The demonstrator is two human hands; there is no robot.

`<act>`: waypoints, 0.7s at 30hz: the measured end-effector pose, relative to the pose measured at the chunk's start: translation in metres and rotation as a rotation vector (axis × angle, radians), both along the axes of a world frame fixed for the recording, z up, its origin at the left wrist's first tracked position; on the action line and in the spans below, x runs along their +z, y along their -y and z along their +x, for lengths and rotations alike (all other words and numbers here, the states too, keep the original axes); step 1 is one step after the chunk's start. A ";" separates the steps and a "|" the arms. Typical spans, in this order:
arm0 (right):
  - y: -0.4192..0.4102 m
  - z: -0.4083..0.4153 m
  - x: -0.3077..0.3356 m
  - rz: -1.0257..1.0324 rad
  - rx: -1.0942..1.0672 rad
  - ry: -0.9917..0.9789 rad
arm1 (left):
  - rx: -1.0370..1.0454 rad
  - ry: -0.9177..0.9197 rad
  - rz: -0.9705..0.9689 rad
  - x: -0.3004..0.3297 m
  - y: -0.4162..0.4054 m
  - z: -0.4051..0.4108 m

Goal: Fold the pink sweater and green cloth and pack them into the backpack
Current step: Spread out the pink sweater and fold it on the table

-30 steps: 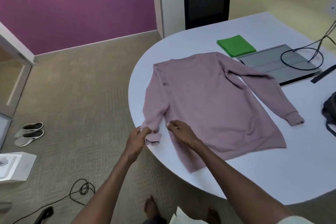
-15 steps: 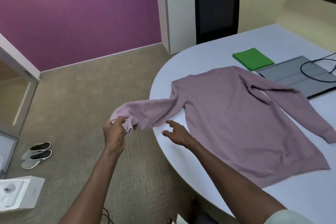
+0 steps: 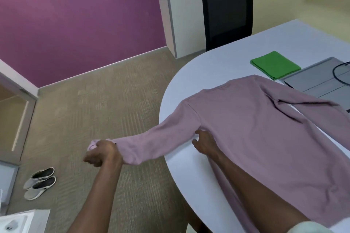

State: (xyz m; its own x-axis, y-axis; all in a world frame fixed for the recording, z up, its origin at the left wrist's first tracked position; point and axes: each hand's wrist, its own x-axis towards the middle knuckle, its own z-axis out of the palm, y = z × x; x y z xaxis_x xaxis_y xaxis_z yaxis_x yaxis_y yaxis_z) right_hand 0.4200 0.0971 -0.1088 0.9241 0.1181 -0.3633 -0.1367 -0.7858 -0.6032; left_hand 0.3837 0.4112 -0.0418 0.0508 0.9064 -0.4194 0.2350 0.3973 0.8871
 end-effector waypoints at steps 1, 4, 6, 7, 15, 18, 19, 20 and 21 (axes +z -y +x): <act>-0.002 0.003 -0.002 -0.008 0.009 0.010 | -0.037 0.016 0.084 0.003 0.009 0.002; -0.005 0.009 -0.009 -0.008 -0.001 0.041 | -0.393 0.009 0.094 0.003 0.048 0.018; -0.005 0.012 -0.013 0.000 -0.012 0.053 | -0.615 0.057 0.018 -0.007 0.069 0.037; -0.004 0.012 -0.015 0.007 -0.024 0.045 | -0.714 0.075 -0.003 -0.013 0.078 0.047; 0.014 0.013 -0.016 0.013 -0.270 0.101 | -1.416 -0.107 0.141 -0.033 0.118 0.115; 0.025 -0.002 -0.020 -0.065 -0.387 0.140 | -1.544 -0.363 0.348 -0.055 0.111 0.139; 0.027 -0.010 -0.024 -0.093 -0.397 0.123 | -1.609 -0.415 0.395 -0.061 0.110 0.145; 0.028 -0.018 -0.029 -0.132 -0.387 0.112 | -1.667 -0.455 0.424 -0.066 0.110 0.150; 0.029 -0.027 -0.035 -0.177 -0.367 0.093 | -1.713 -0.500 0.424 -0.073 0.111 0.155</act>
